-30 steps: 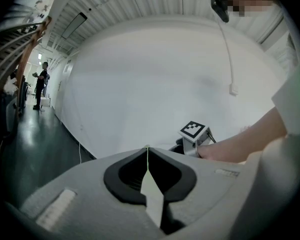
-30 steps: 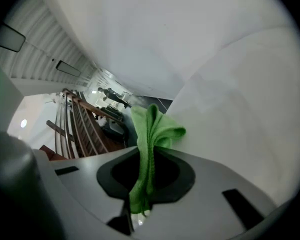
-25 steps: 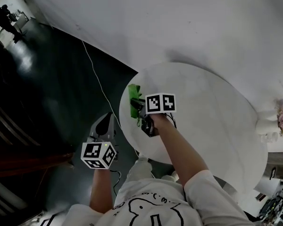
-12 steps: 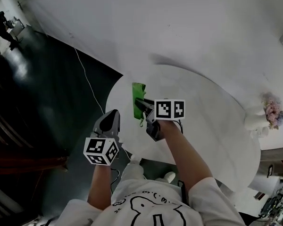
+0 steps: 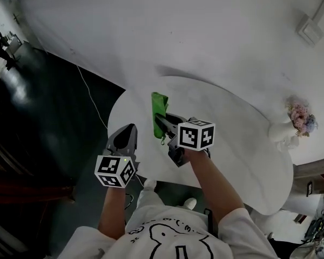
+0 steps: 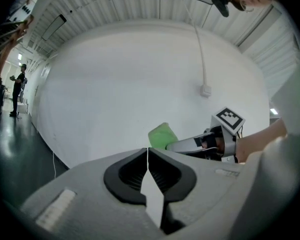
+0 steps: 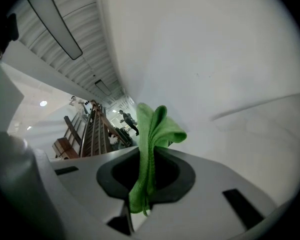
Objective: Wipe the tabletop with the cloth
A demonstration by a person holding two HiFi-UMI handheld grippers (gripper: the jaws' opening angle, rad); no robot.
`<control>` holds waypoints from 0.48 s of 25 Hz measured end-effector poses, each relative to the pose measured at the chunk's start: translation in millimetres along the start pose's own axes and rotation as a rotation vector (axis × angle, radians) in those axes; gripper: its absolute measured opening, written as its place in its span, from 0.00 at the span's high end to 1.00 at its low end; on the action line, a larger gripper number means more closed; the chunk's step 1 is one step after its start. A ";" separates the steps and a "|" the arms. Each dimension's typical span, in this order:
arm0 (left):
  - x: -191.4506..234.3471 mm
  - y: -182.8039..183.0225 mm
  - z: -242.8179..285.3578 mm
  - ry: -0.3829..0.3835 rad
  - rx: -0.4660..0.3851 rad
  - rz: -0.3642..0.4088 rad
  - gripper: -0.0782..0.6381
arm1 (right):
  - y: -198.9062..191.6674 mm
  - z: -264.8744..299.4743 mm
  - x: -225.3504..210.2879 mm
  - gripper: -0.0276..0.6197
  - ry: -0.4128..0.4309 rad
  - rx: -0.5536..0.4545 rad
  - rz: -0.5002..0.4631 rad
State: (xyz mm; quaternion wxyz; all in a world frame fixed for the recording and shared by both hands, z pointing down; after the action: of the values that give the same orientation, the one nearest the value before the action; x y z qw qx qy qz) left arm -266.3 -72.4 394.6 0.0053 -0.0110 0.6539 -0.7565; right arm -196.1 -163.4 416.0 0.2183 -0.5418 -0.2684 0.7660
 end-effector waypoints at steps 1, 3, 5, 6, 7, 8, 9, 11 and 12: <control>-6.8 2.3 1.4 -0.011 -0.003 0.007 0.86 | 1.9 -8.7 1.4 0.89 -0.001 -0.018 -0.019; -20.5 7.2 4.3 -0.033 -0.008 0.020 0.86 | 5.4 -27.2 3.6 0.89 -0.004 -0.061 -0.053; -35.6 12.7 9.8 -0.058 -0.015 0.033 0.86 | 10.4 -48.0 2.8 0.89 -0.010 -0.109 -0.085; -43.5 16.0 13.3 -0.070 -0.018 0.040 0.86 | 13.7 -59.3 1.4 0.89 -0.017 -0.135 -0.101; -51.7 19.5 17.0 -0.083 -0.022 0.047 0.86 | 17.3 -71.1 -0.3 0.89 -0.026 -0.161 -0.118; -60.2 23.0 20.8 -0.097 -0.025 0.054 0.86 | 21.0 -83.4 -2.3 0.89 -0.038 -0.185 -0.135; -69.0 26.3 24.6 -0.110 -0.027 0.061 0.86 | 24.3 -96.0 -4.4 0.89 -0.052 -0.208 -0.155; -87.0 31.2 31.3 -0.139 -0.029 0.075 0.86 | 28.5 -121.6 -8.8 0.89 -0.087 -0.242 -0.199; -95.7 33.1 33.9 -0.153 -0.030 0.082 0.86 | 29.4 -134.0 -10.8 0.89 -0.104 -0.256 -0.219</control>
State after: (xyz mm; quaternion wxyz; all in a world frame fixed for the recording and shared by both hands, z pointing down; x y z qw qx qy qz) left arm -170.1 -108.6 365.8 0.0861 -0.0421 0.6626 -0.7428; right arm -67.0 -169.1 368.6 0.2157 -0.4922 -0.4321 0.7242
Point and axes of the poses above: the fingertips, and each gripper's own axes: z forward along the fingers, x to its left, y out of its top, the point moved 2 cm from there along -z, backward along the fingers, and after that the axes turned 10 degrees about z, right-handed, at the moved point
